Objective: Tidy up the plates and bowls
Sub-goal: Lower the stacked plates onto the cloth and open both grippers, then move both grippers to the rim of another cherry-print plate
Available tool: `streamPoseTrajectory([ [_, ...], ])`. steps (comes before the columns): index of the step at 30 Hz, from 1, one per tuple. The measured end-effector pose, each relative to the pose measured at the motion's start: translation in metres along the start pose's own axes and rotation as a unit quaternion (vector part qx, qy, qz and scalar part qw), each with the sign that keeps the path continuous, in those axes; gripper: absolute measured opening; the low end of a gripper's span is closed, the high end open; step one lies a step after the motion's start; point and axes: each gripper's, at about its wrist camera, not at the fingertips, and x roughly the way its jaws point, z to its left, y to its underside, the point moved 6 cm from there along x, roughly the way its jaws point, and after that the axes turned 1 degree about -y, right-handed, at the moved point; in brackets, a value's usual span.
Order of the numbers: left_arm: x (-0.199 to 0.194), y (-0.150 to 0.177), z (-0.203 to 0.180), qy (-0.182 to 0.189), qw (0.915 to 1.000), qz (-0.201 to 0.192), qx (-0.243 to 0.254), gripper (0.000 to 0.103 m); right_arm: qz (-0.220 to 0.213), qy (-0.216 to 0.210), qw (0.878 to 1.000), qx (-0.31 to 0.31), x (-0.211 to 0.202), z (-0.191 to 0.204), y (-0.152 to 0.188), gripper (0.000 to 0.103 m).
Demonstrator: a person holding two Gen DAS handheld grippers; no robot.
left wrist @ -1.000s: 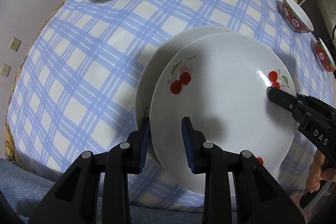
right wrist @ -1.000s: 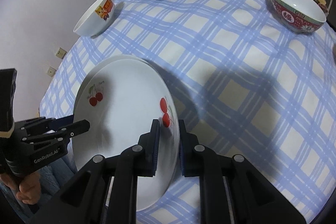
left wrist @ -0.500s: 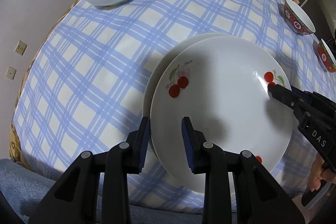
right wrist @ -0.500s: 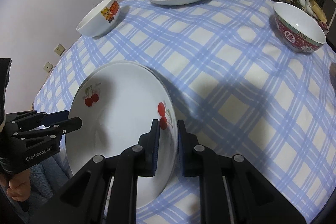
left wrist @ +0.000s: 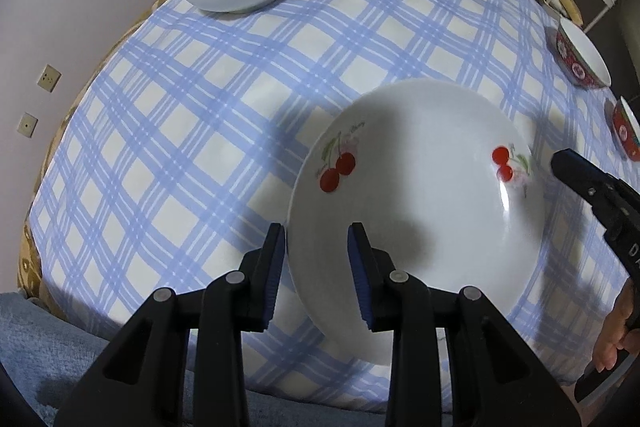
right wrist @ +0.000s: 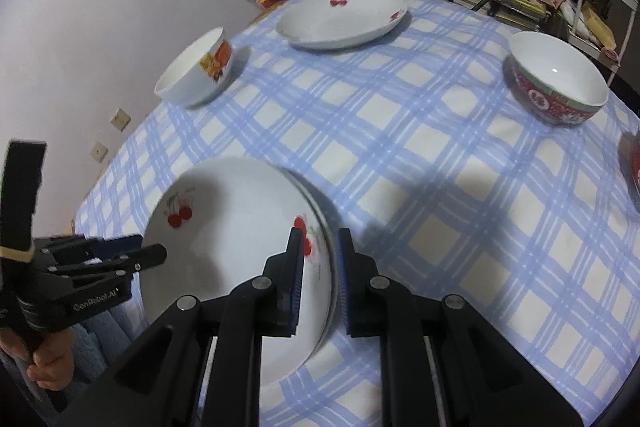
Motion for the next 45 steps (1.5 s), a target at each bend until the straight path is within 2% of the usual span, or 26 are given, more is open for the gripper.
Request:
streamPoseTrajectory([
  [3, -0.002, -0.004, 0.002, 0.004, 1.0, -0.004, -0.006, 0.032, -0.013, 0.002, 1.0, 0.009, -0.005, -0.007, -0.007, 0.017],
  [7, -0.011, -0.018, 0.006, -0.008, 0.9995, -0.029, -0.003, 0.034, -0.023, 0.012, 0.999, 0.018, -0.007, -0.018, -0.018, 0.017],
  [13, -0.026, -0.05, 0.003, -0.008, 0.9979, -0.064, 0.004, 0.046, -0.039, 0.032, 0.999, 0.01, -0.012, -0.025, -0.039, 0.017],
  [15, -0.029, -0.062, 0.0, -0.011, 0.9968, -0.079, 0.008, 0.052, -0.04, 0.033, 0.999, 0.012, -0.012, -0.023, -0.047, 0.021],
  [17, -0.029, -0.076, -0.002, -0.014, 0.9958, -0.09, 0.006, 0.059, -0.039, 0.03, 0.998, 0.024, -0.01, -0.023, -0.056, 0.038],
  [18, -0.029, -0.082, -0.003, -0.012, 0.9954, -0.095, 0.002, 0.063, -0.043, 0.031, 0.998, 0.027, -0.01, -0.023, -0.059, 0.04],
  [20, -0.031, -0.099, -0.004, -0.003, 0.994, -0.109, -0.008, 0.063, -0.051, 0.032, 0.998, 0.028, -0.008, -0.024, -0.071, 0.051],
  [23, -0.038, -0.125, -0.005, -0.016, 0.9904, -0.137, 0.008, 0.064, -0.047, 0.038, 0.998, 0.023, 0.004, -0.027, -0.091, 0.069],
  [27, -0.04, -0.164, -0.006, -0.019, 0.989, -0.142, 0.039, 0.067, -0.056, 0.048, 0.997, 0.036, 0.015, -0.037, -0.116, 0.081],
  [31, -0.039, -0.205, -0.003, -0.027, 0.9885, -0.142, 0.046, 0.068, -0.062, 0.055, 0.995, 0.048, 0.027, -0.049, -0.148, 0.081],
  [34, -0.035, -0.229, 0.0, -0.017, 0.9897, -0.138, 0.036, 0.068, -0.073, 0.058, 0.994, 0.051, 0.033, -0.055, -0.171, 0.081],
  [38, -0.026, -0.254, 0.006, 0.033, 0.9918, -0.123, 0.006, 0.068, -0.097, 0.046, 0.99, 0.092, 0.039, -0.069, -0.194, 0.081],
  [40, -0.019, -0.266, 0.005, 0.049, 0.9928, -0.109, 0.01, 0.068, -0.097, 0.049, 0.989, 0.098, 0.046, -0.073, -0.205, 0.081],
  [42, -0.014, -0.277, 0.005, 0.054, 0.9935, -0.099, 0.019, 0.068, -0.098, 0.053, 0.989, 0.097, 0.052, -0.075, -0.215, 0.078],
  [44, -0.01, -0.289, 0.007, 0.061, 0.9935, -0.094, 0.022, 0.068, -0.09, 0.061, 0.99, 0.092, 0.057, -0.076, -0.222, 0.068],
  [45, -0.008, -0.294, 0.009, 0.067, 0.9933, -0.092, 0.02, 0.068, -0.085, 0.063, 0.99, 0.092, 0.06, -0.077, -0.226, 0.068],
])
